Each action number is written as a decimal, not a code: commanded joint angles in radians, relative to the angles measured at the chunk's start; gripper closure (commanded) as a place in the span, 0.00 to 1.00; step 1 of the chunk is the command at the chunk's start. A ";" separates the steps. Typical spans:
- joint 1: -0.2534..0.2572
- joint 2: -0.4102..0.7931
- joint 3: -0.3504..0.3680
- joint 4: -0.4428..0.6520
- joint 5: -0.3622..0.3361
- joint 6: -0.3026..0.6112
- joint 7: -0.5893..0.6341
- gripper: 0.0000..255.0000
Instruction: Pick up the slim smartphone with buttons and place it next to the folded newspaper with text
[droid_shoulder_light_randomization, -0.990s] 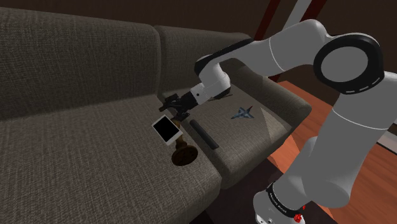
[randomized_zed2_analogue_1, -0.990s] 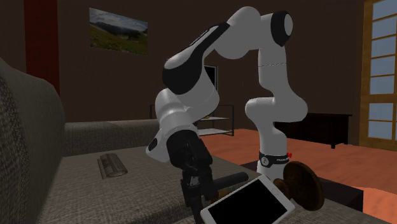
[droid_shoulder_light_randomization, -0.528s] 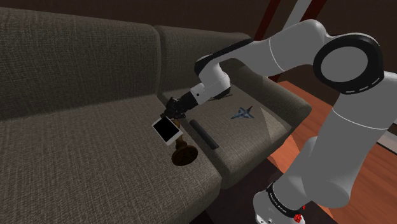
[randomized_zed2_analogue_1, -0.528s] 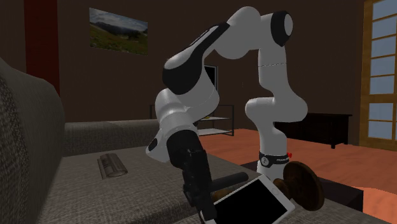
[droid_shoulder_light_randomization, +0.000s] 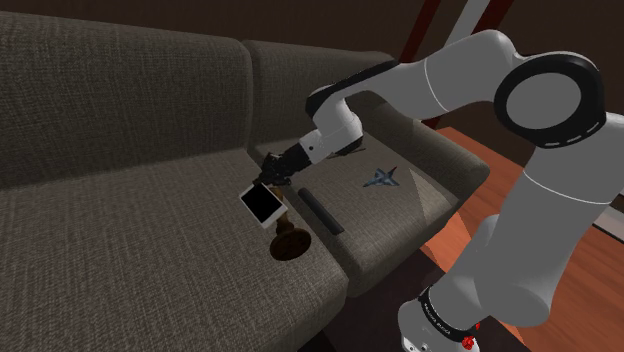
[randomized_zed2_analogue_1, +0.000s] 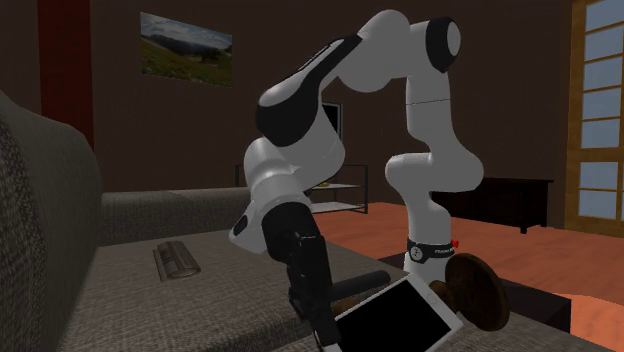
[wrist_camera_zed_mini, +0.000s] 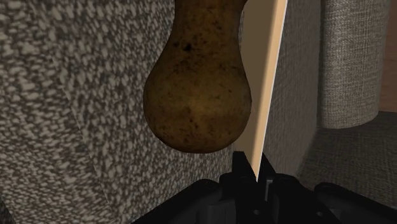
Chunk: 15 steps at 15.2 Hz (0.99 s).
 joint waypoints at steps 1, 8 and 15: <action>0.001 -0.016 -0.002 -0.001 -0.014 -0.001 0.018 1.00; 0.006 -0.090 -0.009 -0.004 -0.078 -0.010 0.106 1.00; 0.008 -0.157 -0.013 0.003 -0.141 -0.024 0.194 1.00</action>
